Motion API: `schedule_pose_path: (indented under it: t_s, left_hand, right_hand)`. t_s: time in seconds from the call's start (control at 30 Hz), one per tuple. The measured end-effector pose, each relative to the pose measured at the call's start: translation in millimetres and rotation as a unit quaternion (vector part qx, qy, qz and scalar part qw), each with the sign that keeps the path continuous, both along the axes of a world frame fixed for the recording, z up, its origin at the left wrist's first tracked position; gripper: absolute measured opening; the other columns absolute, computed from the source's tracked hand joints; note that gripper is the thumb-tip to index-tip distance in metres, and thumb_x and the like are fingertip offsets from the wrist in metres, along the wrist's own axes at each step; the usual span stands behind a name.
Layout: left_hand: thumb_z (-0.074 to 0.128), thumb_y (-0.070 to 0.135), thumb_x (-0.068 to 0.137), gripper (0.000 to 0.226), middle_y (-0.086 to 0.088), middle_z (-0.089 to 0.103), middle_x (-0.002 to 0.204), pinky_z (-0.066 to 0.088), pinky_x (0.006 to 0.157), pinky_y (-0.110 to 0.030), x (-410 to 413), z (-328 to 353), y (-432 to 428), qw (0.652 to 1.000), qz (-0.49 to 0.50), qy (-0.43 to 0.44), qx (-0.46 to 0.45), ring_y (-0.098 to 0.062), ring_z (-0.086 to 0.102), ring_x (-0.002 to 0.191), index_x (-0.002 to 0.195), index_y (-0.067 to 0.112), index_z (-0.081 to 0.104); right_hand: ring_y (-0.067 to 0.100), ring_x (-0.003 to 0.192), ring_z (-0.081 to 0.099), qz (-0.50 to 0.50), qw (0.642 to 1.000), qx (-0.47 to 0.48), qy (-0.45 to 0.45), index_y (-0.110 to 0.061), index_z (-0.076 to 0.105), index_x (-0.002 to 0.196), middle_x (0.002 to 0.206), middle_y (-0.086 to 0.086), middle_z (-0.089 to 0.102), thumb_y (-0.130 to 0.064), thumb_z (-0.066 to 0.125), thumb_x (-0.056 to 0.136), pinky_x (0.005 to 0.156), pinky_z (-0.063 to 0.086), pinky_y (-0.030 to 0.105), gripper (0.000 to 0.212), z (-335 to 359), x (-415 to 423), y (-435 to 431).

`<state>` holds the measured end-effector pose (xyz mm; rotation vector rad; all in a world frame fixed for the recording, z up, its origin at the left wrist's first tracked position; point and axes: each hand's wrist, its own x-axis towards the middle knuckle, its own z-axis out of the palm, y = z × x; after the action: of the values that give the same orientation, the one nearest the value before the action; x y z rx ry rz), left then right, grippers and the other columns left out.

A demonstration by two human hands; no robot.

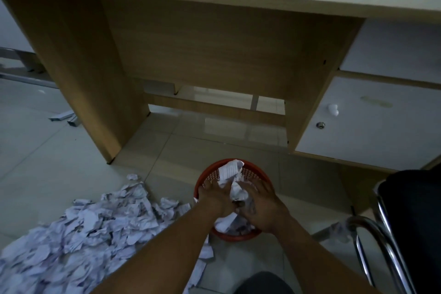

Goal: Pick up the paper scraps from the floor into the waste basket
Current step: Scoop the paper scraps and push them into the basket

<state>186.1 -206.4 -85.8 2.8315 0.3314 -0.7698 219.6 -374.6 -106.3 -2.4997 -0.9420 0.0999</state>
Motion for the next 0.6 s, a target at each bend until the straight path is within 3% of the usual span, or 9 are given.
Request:
schedule_pose_path:
  t_s: [0.13,0.23,0.37,0.5,0.6]
  left_hand:
    - [0.042,0.072,0.085,0.088,-0.003,0.014,0.160,0.009,0.116,-0.046,2.5,21.6,12.8,0.999,-0.017,-0.043,-0.022,-0.028,0.017,0.145,0.151,0.037,-0.002]
    - [0.043,0.083,0.074,0.100,-0.007,0.032,0.153,0.018,0.111,-0.052,6.6,35.6,22.1,0.994,-0.071,-0.080,0.029,-0.031,0.033,0.136,0.149,0.041,-0.008]
    - [0.039,0.080,0.079,0.090,-0.024,0.035,0.142,0.022,0.104,-0.048,12.3,41.5,30.1,0.978,-0.100,-0.163,0.079,-0.035,0.040,0.123,0.148,0.043,-0.004]
    - [0.049,0.092,0.058,0.105,-0.009,0.029,0.148,0.020,0.107,-0.046,10.5,36.6,41.4,0.977,-0.126,-0.170,-0.002,-0.033,0.037,0.126,0.144,0.055,0.001]
    - [0.059,0.088,0.052,0.125,0.005,0.001,0.161,0.015,0.114,-0.050,3.9,31.0,44.6,0.978,-0.171,-0.115,-0.039,-0.027,0.016,0.142,0.145,0.050,-0.015]
  right_hand:
    - [0.036,0.125,0.052,0.002,0.998,-0.003,-0.068,-0.020,0.059,0.129,0.134,0.012,0.057,-0.071,0.043,0.086,0.101,0.046,0.049,0.069,-11.1,5.2,6.0]
    - [0.042,0.119,0.055,0.014,0.993,-0.005,-0.113,-0.019,0.065,0.118,0.125,0.017,0.062,-0.064,0.042,0.088,0.106,0.035,0.047,0.058,-15.9,4.8,8.8]
    - [0.041,0.128,0.040,-0.036,0.997,0.000,-0.067,-0.014,0.044,0.137,0.138,0.022,0.049,-0.060,0.057,0.073,0.104,0.038,0.054,0.080,-13.0,7.6,11.8]
    - [0.029,0.145,0.019,-0.038,0.999,-0.011,0.021,-0.014,0.022,0.152,0.158,0.010,0.020,-0.070,0.060,0.073,0.116,0.026,0.048,0.104,-13.6,17.0,9.2]
    - [0.022,0.149,0.003,-0.011,0.998,-0.015,0.060,-0.031,0.007,0.153,0.161,0.000,0.003,-0.071,0.063,0.070,0.120,0.016,0.043,0.107,-11.6,18.4,7.5]
